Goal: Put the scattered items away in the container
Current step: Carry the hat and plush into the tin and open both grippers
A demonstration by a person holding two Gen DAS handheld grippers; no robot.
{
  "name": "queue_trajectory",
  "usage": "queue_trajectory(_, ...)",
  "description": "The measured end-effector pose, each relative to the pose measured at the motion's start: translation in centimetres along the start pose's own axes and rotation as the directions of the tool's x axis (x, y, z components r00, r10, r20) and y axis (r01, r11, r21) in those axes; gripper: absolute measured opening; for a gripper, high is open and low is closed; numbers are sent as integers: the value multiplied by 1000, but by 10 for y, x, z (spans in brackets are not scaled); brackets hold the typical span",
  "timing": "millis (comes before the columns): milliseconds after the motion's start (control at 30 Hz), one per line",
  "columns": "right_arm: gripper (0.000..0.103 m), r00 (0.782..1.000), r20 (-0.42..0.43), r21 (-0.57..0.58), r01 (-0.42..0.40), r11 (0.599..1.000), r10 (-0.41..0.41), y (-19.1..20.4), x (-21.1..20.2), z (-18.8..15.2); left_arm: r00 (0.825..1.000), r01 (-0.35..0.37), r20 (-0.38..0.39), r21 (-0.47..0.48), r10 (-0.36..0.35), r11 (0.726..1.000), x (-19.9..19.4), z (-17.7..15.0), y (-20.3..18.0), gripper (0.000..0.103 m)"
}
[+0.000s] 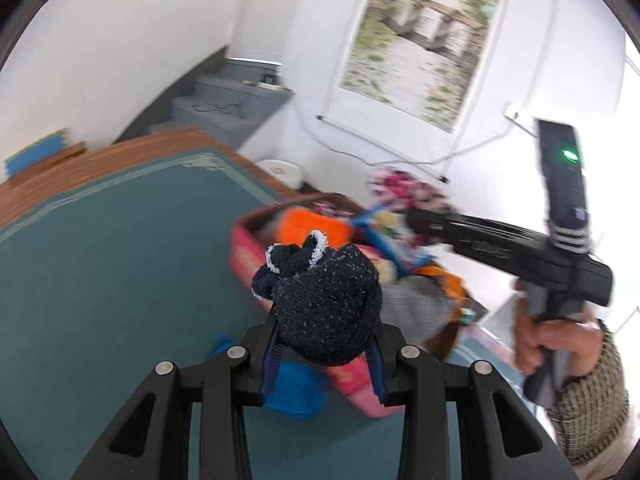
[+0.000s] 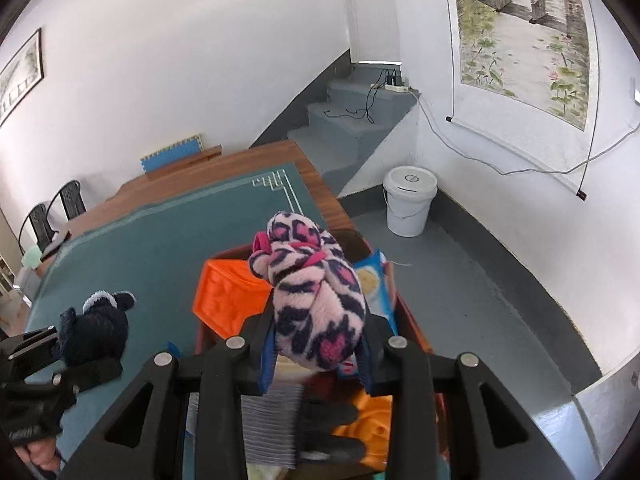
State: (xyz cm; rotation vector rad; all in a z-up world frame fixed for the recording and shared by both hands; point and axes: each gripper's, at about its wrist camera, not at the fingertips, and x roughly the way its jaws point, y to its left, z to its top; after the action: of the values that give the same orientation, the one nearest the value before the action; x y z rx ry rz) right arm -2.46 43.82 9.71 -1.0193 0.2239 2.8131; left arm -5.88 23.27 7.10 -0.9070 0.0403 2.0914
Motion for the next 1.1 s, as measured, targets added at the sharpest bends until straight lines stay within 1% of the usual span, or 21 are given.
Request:
queue_trajectory(100,35,1000,-10,-11,-9,1000,9,-5,5,3,999,27,-21,42,-26,999,15,4,-26,37)
queue_trajectory(200,35,999,-25,-9,-33,999,33,-17,9,6,999,15,-39,57,-12,998,30,9,-41,38)
queue_trajectory(400,35,994,-39,5,-107,994,107,-29,24,16,999,-11,-40,58,14,998,51,26,-46,38)
queue_trajectory(567,35,993,-62,-3,-105,994,104,-27,34,19,997,-30,-63,40,32,999,76,26,-43,38)
queue_trajectory(667,35,991,-83,-2,-104,995,104,-27,45,21,998,-13,-61,33,15,999,81,19,-42,38)
queue_trajectory(800,37,988,-124,-18,-95,995,92,-25,62,19,997,-6,-74,26,8,1000,81,19,-40,46)
queue_trajectory(867,40,988,-133,-32,-89,995,84,-23,67,18,998,-8,-68,22,9,1000,77,18,-39,78)
queue_trajectory(900,42,988,-136,-41,-86,995,80,-21,69,17,998,-9,-65,20,10,1000,75,17,-39,81)
queue_trajectory(933,45,987,-137,-46,-85,995,78,-20,70,17,998,-9,-62,18,11,1000,73,17,-38,81)
queue_trajectory(967,52,988,-136,-45,-86,995,79,-20,70,17,998,-10,-59,16,11,1000,71,16,-38,81)
queue_trajectory(1000,56,988,-135,-44,-88,995,81,-19,69,17,998,-11,-56,14,12,1000,69,16,-37,81)
queue_trajectory(1067,58,989,-126,-43,-83,996,76,-19,65,17,999,-13,-51,10,13,1000,65,15,-37,81)
queue_trajectory(1100,60,990,-119,-44,-78,996,72,-18,62,17,999,-14,-48,8,14,1000,63,15,-36,81)
